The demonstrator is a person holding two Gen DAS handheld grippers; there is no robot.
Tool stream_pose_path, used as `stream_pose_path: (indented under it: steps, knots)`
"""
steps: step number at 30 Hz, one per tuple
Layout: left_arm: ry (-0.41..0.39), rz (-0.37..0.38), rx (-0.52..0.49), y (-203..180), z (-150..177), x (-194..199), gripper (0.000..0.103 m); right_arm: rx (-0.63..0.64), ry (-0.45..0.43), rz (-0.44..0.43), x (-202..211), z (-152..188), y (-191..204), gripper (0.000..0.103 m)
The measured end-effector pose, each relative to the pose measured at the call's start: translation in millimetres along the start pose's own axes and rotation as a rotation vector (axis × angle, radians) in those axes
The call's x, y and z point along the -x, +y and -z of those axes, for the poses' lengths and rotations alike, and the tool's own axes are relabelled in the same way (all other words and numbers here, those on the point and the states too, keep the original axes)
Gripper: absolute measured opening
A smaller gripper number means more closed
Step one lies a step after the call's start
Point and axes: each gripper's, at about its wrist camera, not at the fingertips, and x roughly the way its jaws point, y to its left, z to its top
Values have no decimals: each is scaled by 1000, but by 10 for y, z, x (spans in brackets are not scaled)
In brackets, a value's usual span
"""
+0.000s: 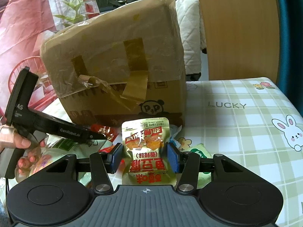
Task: Organize snacks
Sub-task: 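Grasp the red sachet with the left tool while the right tool holds the gold pouch, then carry the red sachet and gold pouch over the box with both tools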
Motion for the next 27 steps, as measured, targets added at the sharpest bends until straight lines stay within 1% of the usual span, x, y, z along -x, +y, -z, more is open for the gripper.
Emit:
stream_pose_path:
  steps: [2,4,7,10,19,20,24,27]
  knots:
    - [-13,12,-19,-54,68,41,9,3,-1,3,13,-3,3,47]
    - [-37,3,-31,-92,136,101,8,4,-5,4,29,-4,5,47]
    - [-64,2,2,-75,214,204,8,6,-11,2,55,-7,21,47]
    - [-96,-19,-5,-97,258,312,8,12,-18,-3,78,-8,51,47]
    - [-220,-35,15,-121,357,962,8,37,-65,-11,287,-60,193,47]
    - [-233,-38,14,-81,363,1090,8,39,-73,-12,322,-77,209,47]
    - [-304,-53,1,-112,348,1426,8,62,-122,-15,482,-203,288,47]
    - [-374,-67,-5,-72,302,1761,8,88,-171,-17,608,-374,342,47]
